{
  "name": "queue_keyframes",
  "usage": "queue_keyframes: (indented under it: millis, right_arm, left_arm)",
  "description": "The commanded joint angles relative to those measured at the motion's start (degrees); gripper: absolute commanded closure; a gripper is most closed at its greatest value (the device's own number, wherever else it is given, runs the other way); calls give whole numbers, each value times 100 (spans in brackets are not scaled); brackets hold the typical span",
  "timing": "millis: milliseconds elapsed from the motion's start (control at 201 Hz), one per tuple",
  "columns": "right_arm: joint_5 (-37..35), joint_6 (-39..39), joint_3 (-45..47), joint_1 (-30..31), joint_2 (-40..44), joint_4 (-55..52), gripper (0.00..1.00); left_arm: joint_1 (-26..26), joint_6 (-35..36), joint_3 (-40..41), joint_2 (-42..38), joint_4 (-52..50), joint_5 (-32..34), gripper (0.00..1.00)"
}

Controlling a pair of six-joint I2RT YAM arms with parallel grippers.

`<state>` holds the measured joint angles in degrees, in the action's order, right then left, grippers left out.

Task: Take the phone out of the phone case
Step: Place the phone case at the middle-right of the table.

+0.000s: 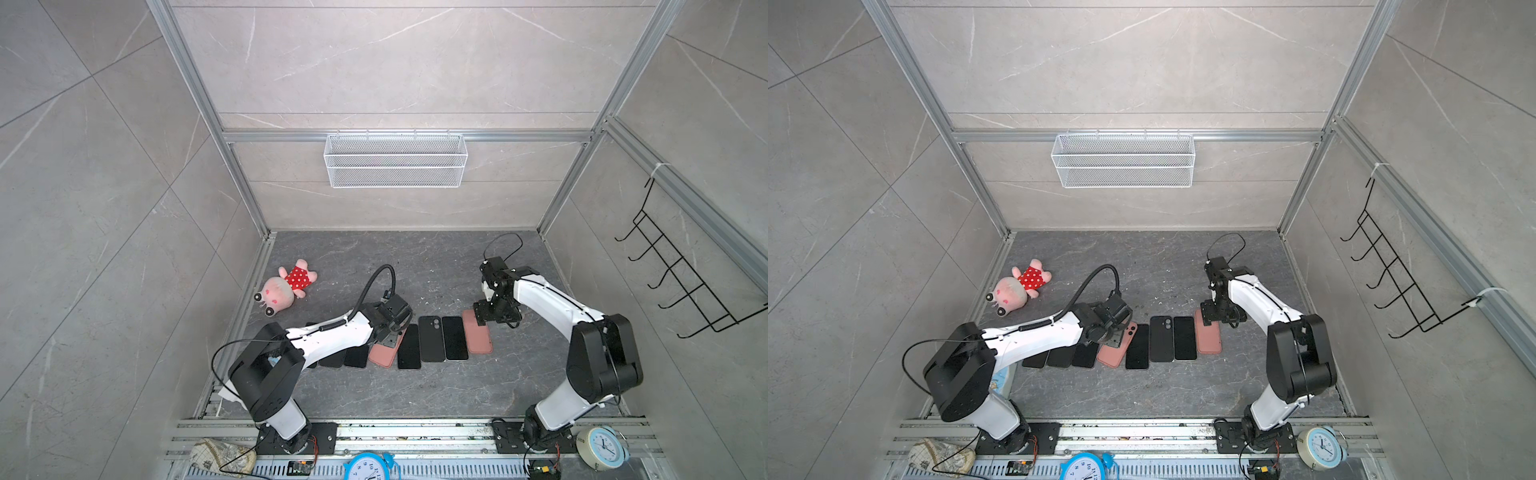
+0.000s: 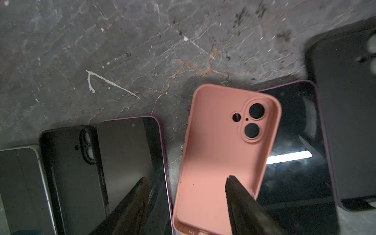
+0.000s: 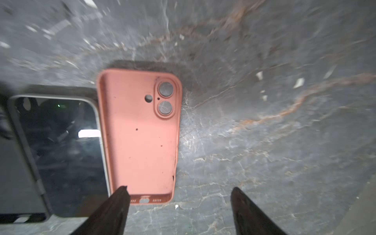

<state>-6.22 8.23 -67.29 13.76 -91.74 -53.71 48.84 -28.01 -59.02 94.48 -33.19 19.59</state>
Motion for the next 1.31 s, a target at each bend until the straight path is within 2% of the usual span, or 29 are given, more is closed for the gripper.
queue_keyframes:
  millis: [0, 259, 623, 827, 932, 1131, 1305]
  right_arm:
    - [29, 150, -27, 19, 409, -110, 16]
    - [270, 151, -167, 322, 1124, -183, 11]
    - [339, 92, -282, 538, 1220, -197, 7]
    - [443, 92, -244, 588, 1264, -123, 6]
    - [481, 76, -207, 598, 1270, -72, 6]
    - [595, 83, -110, 619, 1326, 42, 1]
    - [616, 64, -9, 626, 1478, 134, 1]
  left_arm:
    - [-138, 434, -206, 242, -60, 167, 43]
    - [-422, 579, -346, 767, 85, 247, 48]
    - [-463, 102, -261, 878, -81, 503, 51]
    - [-453, -241, -35, 505, -162, 580, 54]
    - [-393, -325, 13, 372, -99, 397, 54]
    - [-192, -494, -174, 317, -288, 580, 55]
    - [-129, -524, -233, 89, -414, 642, 55]
